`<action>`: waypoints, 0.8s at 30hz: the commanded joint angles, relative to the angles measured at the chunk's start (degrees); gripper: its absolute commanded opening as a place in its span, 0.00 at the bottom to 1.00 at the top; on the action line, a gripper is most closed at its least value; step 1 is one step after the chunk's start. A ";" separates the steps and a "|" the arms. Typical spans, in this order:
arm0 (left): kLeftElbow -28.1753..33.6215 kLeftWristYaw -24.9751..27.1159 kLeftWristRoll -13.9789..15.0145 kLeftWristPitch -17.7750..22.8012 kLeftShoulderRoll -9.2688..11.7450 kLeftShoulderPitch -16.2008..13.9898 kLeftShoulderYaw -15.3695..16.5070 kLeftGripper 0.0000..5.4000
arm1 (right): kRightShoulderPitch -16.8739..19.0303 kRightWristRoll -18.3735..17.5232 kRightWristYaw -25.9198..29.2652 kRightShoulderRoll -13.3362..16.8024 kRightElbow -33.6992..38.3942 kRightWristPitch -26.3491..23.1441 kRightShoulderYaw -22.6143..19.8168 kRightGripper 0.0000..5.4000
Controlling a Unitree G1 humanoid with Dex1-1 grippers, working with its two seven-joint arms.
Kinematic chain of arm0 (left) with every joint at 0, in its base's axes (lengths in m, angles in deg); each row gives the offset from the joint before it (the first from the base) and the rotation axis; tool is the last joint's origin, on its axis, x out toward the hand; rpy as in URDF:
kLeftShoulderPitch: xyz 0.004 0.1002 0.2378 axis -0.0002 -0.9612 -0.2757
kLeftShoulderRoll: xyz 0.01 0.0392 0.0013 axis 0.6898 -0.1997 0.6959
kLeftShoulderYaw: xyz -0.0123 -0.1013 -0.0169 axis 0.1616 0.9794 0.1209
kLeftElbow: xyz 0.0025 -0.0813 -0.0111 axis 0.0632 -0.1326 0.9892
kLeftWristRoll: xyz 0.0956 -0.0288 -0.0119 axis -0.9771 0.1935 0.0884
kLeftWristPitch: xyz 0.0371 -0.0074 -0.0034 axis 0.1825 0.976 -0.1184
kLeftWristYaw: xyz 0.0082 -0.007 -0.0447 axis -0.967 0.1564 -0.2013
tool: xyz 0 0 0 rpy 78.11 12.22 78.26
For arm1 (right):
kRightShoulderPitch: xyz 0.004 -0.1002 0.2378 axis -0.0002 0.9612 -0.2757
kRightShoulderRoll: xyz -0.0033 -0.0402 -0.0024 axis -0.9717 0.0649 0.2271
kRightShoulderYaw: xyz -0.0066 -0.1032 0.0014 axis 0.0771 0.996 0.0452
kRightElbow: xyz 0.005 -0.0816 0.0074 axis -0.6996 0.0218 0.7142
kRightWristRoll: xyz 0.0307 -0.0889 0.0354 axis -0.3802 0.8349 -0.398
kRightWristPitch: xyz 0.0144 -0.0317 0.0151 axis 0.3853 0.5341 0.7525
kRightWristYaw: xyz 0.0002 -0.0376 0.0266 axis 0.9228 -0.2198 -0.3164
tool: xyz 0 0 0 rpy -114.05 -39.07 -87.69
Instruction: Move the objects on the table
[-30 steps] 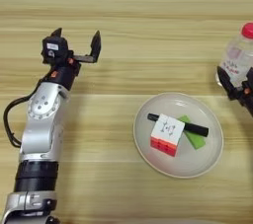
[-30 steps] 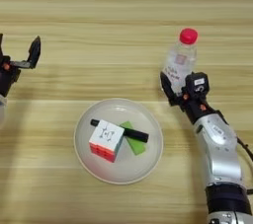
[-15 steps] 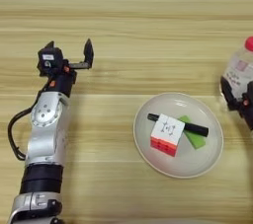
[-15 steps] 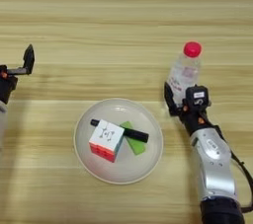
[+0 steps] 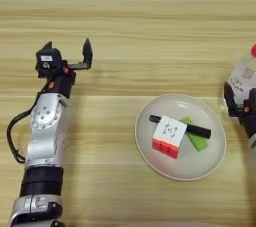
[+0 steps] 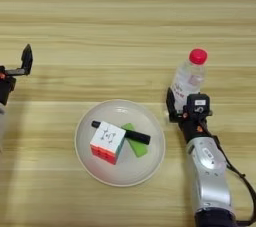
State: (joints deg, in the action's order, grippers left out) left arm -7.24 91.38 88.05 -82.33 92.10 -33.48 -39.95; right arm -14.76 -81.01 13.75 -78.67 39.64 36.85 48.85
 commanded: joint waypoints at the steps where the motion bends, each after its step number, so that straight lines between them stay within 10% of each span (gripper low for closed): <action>1: -0.08 -0.08 0.00 -0.14 0.12 0.85 0.36 1.00 | 0.21 0.58 -0.67 -0.82 -0.37 0.99 0.47 0.58; 24: 0.21 0.21 0.06 -0.19 0.60 1.67 0.91 1.00 | 0.50 1.41 -1.31 -2.05 -5.52 2.63 2.04 0.58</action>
State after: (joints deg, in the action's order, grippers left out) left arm -7.23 91.47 88.09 -82.45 92.31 -32.84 -39.24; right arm -14.50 -79.86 12.41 -80.22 35.65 40.98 50.38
